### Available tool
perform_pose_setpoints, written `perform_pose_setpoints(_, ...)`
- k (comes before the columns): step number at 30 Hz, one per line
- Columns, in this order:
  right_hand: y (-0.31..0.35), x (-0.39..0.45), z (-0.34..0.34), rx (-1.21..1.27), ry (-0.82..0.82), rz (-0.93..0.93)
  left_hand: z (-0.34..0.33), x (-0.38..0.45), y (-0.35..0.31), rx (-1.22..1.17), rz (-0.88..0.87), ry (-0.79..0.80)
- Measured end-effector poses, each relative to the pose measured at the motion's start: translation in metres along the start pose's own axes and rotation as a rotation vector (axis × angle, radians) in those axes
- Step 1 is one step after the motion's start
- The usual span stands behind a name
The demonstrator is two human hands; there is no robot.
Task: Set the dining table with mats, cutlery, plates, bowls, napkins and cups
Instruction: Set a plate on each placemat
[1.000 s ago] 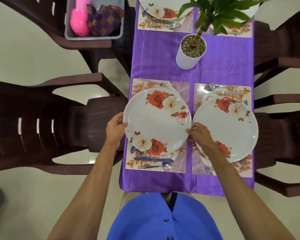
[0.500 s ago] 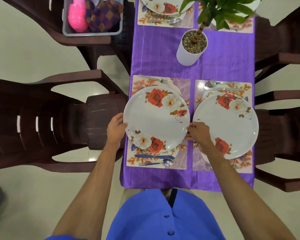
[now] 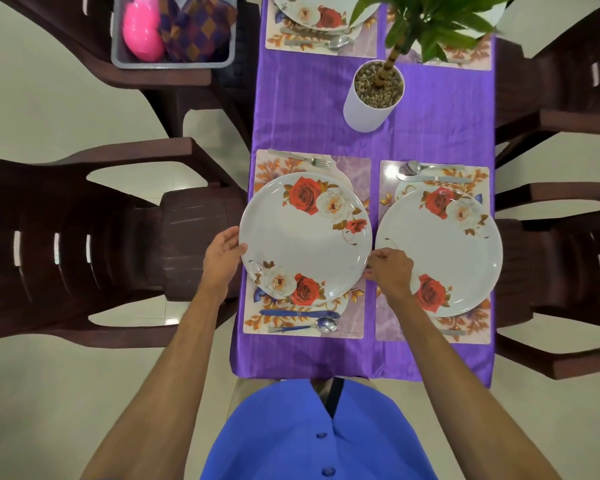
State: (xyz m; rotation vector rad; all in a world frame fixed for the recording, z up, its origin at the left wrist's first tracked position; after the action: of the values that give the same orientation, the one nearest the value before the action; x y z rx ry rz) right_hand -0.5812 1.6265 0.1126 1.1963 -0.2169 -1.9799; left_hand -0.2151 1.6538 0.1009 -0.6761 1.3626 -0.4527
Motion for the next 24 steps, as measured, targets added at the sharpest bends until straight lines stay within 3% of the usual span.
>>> perform_pose_setpoints(14, 0.009, -0.010, 0.003, -0.038, 0.009, -0.059, -0.003, -0.011, -0.007, 0.020, 0.021, 0.047)
perform_pose_setpoints(20, 0.024, -0.019, 0.014, -0.237, -0.009, -0.012, 0.007, -0.020, -0.017, 0.192, 0.010, 0.025)
perform_pose_setpoints(24, 0.047, -0.028, 0.019, -0.322, -0.016, 0.146, 0.020, -0.043, -0.032, 0.393, -0.075, 0.007)
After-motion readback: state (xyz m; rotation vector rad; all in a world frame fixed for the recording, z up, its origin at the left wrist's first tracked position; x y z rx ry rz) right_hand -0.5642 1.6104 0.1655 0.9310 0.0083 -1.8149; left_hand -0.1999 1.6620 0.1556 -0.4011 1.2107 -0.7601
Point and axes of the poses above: each hand's wrist, its own x-axis towards the middle knuckle, its own z-axis out of the back of the hand, y = z × x, the point moved 5 cm from there along x, towards the middle knuckle, and after that the axes turned 9 degrees about y, right-handed, at the moved point
